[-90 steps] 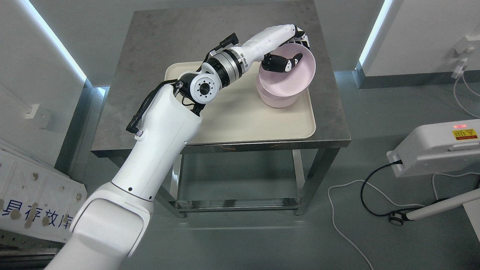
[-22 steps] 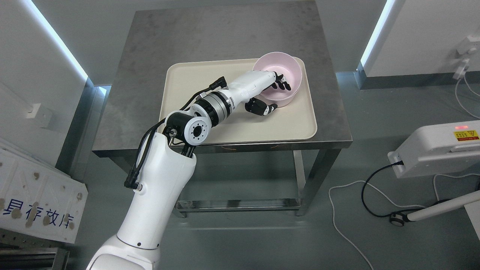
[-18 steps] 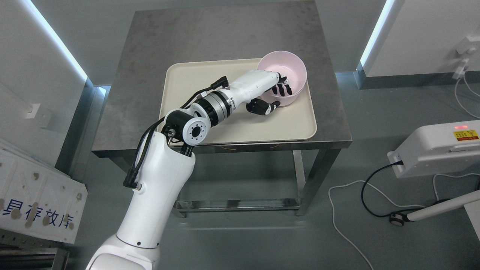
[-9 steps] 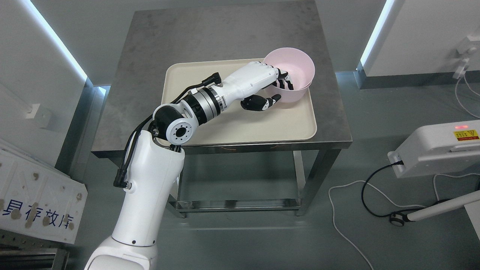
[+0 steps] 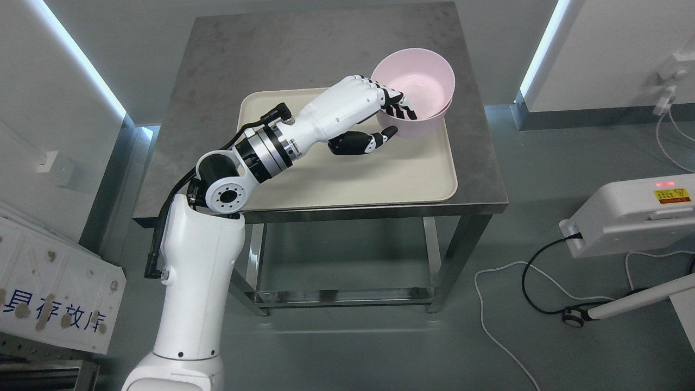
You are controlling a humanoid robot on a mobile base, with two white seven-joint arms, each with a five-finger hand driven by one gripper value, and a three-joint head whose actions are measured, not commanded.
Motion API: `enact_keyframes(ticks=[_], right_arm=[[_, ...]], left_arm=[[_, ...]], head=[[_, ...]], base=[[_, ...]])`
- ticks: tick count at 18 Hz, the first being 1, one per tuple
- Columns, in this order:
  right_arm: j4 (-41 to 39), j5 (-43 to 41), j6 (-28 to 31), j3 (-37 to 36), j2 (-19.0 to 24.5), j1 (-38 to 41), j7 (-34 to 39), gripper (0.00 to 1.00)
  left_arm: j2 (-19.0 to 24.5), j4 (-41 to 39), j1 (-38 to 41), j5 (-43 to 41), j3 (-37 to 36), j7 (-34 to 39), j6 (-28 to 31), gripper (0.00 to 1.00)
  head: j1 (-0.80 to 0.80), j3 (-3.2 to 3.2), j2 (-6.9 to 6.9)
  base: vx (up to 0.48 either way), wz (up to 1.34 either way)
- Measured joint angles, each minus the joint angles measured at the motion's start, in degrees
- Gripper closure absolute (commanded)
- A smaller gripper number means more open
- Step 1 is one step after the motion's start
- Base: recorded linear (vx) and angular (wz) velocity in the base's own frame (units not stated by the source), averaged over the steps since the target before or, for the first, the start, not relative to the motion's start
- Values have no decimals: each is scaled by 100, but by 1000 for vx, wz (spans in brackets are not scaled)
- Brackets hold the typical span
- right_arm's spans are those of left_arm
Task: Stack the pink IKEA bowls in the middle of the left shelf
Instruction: 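Grip the rim of the stacked pink bowls with the left hand and lift, then hold the stacked bowls up with the left hand while turning toward the blue bins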
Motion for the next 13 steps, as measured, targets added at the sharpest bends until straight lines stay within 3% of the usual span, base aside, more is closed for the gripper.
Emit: enact_keyframes(ticks=[6, 13], right_arm=[[0, 0, 0, 0, 0, 1, 0, 0], [0, 0, 0, 0, 0, 1, 0, 0]], left_arm=[[0, -114, 92, 226, 246, -12, -58, 99], [0, -210, 146, 347, 403, -17, -67, 98]], head=[[0, 0, 0], [0, 0, 0]], base=[[-111, -144], [-251, 7]])
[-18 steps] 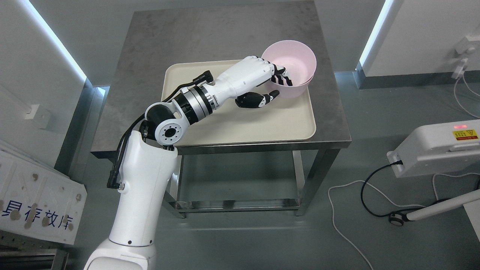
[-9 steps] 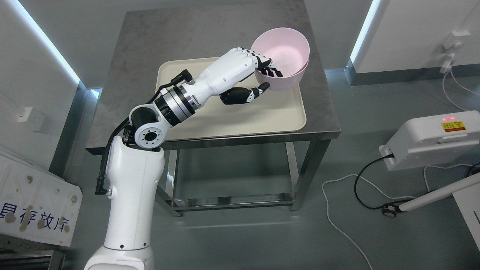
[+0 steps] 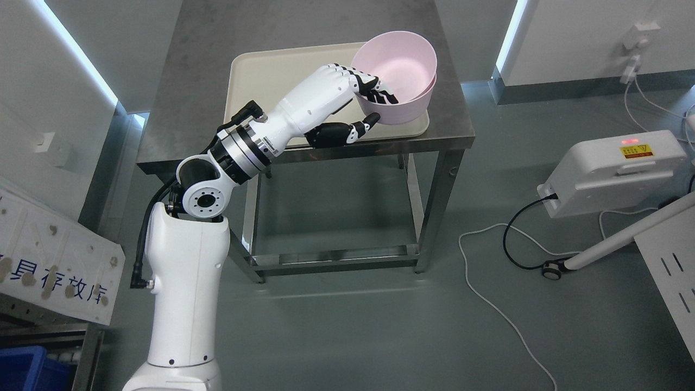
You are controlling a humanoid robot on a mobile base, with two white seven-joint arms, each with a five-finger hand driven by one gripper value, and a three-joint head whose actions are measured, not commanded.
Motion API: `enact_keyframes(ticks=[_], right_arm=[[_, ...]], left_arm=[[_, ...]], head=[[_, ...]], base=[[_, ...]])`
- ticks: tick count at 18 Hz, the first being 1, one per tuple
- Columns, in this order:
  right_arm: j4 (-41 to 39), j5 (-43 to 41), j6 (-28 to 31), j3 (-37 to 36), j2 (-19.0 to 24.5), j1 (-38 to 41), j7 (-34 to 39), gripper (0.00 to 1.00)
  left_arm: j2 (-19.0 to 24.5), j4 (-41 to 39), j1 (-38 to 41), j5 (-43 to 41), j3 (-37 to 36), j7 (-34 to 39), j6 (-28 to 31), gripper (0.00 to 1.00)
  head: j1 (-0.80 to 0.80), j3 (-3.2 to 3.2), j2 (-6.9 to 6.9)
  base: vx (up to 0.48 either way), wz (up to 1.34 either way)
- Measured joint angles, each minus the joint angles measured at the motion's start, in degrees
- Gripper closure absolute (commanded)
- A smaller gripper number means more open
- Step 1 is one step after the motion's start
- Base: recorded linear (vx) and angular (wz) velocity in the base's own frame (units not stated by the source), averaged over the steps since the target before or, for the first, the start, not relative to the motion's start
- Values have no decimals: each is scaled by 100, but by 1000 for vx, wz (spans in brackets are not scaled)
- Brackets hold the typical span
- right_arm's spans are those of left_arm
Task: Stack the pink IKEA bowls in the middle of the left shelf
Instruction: 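Hold the stacked bowls up with the left hand while turning toward the blue bins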
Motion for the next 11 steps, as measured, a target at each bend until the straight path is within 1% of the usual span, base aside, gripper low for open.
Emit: enact_keyframes(ticks=[6, 11], right_arm=[[0, 0, 0, 0, 0, 0, 0, 0], [0, 0, 0, 0, 0, 2, 0, 0]], left_arm=[[0, -85, -3, 30, 226, -98, 4, 98], [0, -212, 91, 67, 472, -262, 2, 98]], head=[[0, 0, 0], [0, 0, 0]], base=[[-295, -131], [-343, -214]])
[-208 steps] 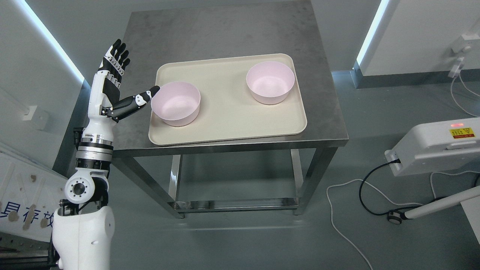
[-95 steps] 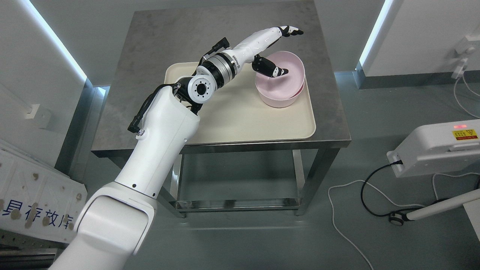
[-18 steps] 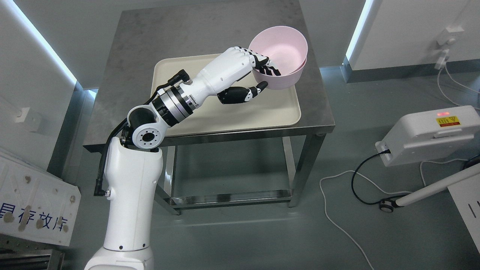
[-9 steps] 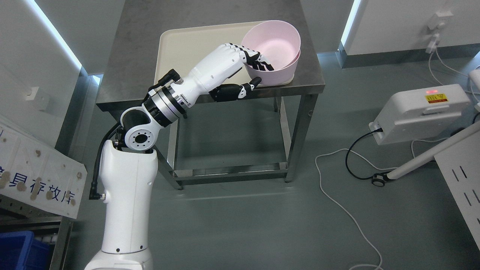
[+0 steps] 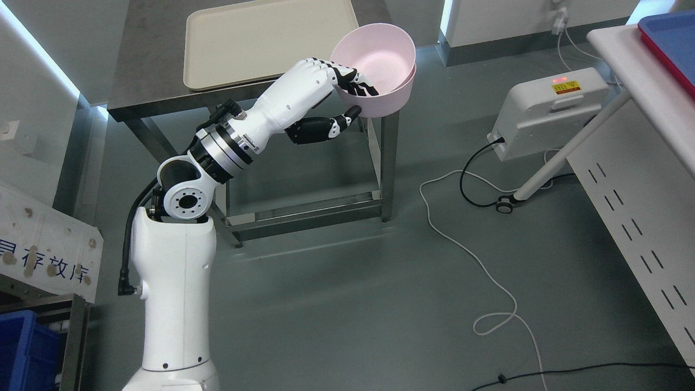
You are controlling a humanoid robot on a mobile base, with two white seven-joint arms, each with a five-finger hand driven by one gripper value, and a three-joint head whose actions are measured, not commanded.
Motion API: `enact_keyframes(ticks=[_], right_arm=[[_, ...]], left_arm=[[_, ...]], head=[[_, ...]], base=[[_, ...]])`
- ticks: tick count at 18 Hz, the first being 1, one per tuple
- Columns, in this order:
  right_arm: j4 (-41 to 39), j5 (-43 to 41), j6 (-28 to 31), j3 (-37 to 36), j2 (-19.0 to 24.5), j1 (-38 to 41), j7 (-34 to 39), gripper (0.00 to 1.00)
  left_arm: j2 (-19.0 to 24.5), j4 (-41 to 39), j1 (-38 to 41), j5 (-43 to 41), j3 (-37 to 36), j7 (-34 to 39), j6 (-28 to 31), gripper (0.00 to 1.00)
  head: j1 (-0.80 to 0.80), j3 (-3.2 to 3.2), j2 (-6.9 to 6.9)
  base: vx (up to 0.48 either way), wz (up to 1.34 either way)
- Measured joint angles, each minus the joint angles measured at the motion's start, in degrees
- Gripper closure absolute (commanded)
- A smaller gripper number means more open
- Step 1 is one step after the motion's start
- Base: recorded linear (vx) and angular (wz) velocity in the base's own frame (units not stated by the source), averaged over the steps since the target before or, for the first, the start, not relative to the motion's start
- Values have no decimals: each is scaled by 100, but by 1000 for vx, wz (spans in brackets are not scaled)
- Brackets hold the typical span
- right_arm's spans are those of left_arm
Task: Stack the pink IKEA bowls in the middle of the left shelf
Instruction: 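Hold the stacked bowls up with the left hand while turning toward the blue bins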
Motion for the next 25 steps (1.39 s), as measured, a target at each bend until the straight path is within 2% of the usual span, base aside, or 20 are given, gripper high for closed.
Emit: enact_keyframes(ticks=[8, 15, 25], right_arm=[[0, 0, 0, 0, 0, -1, 0, 0], [0, 0, 0, 0, 0, -1, 0, 0], [0, 0, 0, 0, 0, 1, 0, 0]], left_arm=[[0, -113, 107, 164, 384, -196, -416, 99], [1, -143, 165, 456, 586, -198, -430, 98], [0, -110, 229, 991, 625, -186, -378, 98]], head=[[0, 0, 0], [0, 0, 0], [0, 0, 0]], base=[[-304, 24], [-313, 234], [-280, 578]])
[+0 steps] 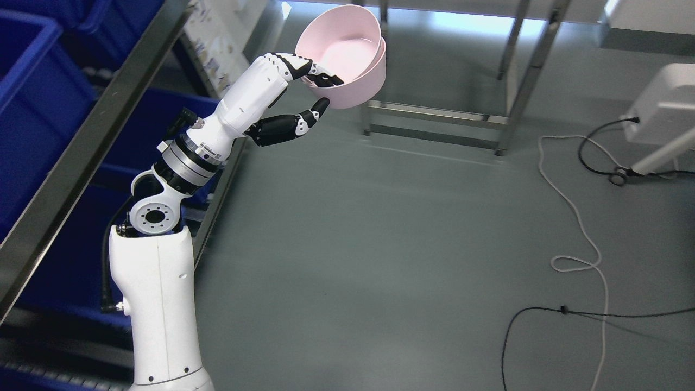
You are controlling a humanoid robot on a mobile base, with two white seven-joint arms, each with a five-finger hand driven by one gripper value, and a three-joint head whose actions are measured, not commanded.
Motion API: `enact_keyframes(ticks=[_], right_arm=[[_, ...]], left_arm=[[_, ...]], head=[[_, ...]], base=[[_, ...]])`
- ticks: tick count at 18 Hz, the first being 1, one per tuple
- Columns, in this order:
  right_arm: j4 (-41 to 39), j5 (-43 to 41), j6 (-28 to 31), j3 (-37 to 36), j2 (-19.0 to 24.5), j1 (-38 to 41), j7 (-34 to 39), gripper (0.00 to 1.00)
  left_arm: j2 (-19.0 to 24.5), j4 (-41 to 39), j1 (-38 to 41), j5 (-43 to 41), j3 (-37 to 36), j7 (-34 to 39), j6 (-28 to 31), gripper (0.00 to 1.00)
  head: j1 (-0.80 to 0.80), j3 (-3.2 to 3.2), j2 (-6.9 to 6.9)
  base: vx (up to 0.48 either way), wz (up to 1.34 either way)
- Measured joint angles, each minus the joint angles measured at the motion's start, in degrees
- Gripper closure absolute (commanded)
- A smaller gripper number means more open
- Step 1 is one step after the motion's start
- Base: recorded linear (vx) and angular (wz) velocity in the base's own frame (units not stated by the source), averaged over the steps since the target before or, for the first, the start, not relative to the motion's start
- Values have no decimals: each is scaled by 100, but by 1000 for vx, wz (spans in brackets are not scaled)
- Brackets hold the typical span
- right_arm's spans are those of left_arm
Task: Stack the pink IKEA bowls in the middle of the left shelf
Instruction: 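Hold the stacked bowls up with the left hand while turning toward the blue bins, then lower the stacked bowls into the blue bin and open the left hand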
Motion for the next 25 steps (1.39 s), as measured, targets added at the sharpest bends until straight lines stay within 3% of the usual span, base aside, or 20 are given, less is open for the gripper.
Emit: enact_keyframes(ticks=[14, 25], right_arm=[[0, 0, 0, 0, 0, -3, -1, 0], [0, 0, 0, 0, 0, -4, -1, 0]], left_arm=[[0, 21, -58, 131, 116, 9, 230, 98], [0, 23, -170, 125, 30, 23, 270, 98]], head=[[0, 0, 0], [0, 0, -1]], base=[[-69, 1161], [108, 521]])
